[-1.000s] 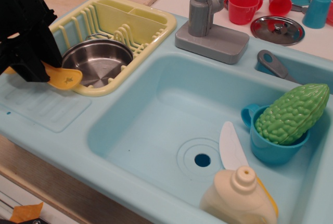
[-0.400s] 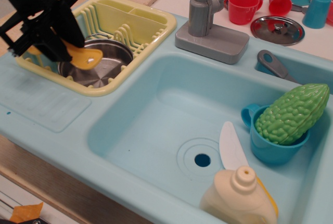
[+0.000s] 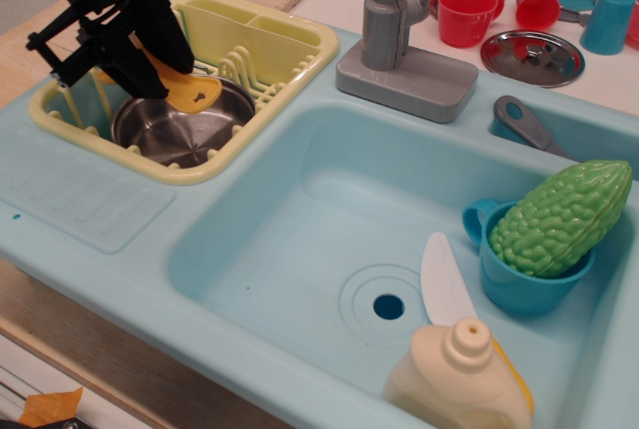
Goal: Put brush into pot or pan
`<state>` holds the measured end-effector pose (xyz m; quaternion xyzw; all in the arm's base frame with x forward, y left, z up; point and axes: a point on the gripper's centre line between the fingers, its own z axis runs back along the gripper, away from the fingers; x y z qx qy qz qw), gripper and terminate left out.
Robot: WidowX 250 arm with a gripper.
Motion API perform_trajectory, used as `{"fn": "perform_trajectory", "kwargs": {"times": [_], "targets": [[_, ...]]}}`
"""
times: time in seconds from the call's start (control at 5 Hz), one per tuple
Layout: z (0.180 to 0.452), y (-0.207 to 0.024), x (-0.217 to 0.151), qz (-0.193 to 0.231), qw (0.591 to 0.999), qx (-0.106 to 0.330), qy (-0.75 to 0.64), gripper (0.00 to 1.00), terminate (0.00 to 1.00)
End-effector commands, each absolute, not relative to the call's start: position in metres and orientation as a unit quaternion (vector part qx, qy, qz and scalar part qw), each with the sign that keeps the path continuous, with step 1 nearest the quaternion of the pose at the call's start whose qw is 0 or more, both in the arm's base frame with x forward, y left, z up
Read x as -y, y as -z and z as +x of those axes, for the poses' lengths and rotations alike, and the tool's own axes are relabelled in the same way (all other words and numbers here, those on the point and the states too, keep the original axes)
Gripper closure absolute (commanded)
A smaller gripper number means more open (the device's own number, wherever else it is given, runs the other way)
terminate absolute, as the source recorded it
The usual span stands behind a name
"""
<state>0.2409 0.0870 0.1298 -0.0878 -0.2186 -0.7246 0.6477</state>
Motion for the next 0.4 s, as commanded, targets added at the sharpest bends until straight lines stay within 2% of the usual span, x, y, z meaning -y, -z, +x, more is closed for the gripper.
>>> {"fn": "perform_trajectory", "kwargs": {"times": [0.0, 0.2], "targets": [[0.2513, -0.1367, -0.0885, -0.099, 0.624, 0.22, 0.743, 0.0, 0.0], [0.2513, -0.1367, -0.0885, -0.099, 0.624, 0.22, 0.743, 0.0, 1.0]]}}
